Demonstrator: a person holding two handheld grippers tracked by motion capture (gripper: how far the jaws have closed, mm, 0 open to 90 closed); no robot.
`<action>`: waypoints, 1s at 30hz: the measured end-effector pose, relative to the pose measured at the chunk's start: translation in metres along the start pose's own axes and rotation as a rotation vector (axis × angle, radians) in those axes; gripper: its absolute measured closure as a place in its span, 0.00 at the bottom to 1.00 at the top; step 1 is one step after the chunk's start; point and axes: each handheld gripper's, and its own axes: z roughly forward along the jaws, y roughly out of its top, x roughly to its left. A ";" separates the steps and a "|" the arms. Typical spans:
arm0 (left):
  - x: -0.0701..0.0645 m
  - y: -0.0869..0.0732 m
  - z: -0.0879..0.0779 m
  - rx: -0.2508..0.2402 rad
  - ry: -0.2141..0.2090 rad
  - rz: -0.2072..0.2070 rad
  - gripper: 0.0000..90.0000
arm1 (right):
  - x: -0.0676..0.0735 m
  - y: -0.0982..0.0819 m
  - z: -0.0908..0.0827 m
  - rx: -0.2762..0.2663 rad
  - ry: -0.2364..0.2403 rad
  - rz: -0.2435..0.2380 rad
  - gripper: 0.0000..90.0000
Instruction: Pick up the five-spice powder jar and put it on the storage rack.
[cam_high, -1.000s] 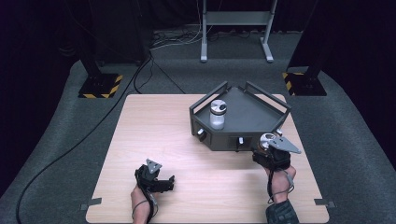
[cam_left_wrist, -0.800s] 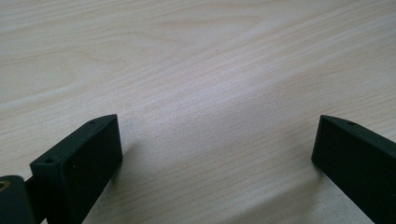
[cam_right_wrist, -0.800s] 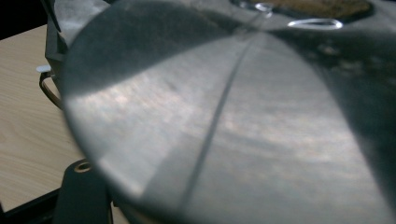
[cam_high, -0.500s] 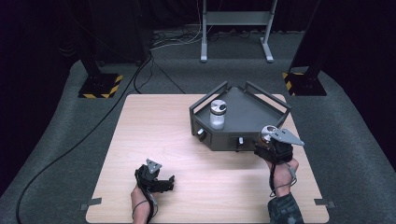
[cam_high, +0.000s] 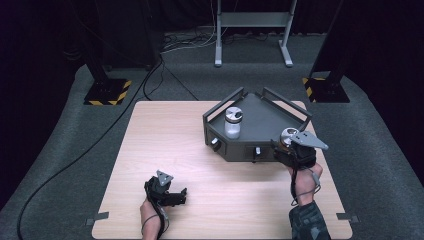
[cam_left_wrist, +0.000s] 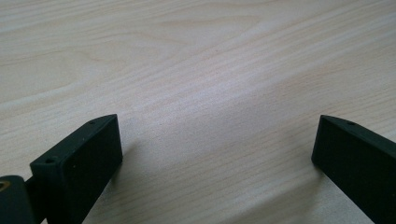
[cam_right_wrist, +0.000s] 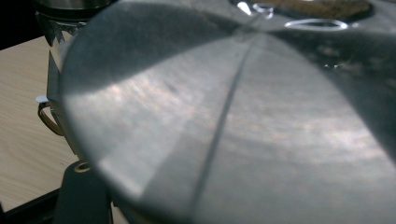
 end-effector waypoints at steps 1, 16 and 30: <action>0.000 0.000 0.000 0.000 0.000 0.000 0.02 | -0.001 0.001 0.000 -0.001 -0.001 0.000 0.33; 0.000 0.000 0.000 0.000 0.000 0.000 0.02 | -0.008 0.014 0.006 0.004 -0.016 -0.007 0.33; 0.000 0.000 0.000 0.000 0.000 -0.001 0.01 | -0.017 0.028 0.017 0.011 -0.026 -0.009 0.33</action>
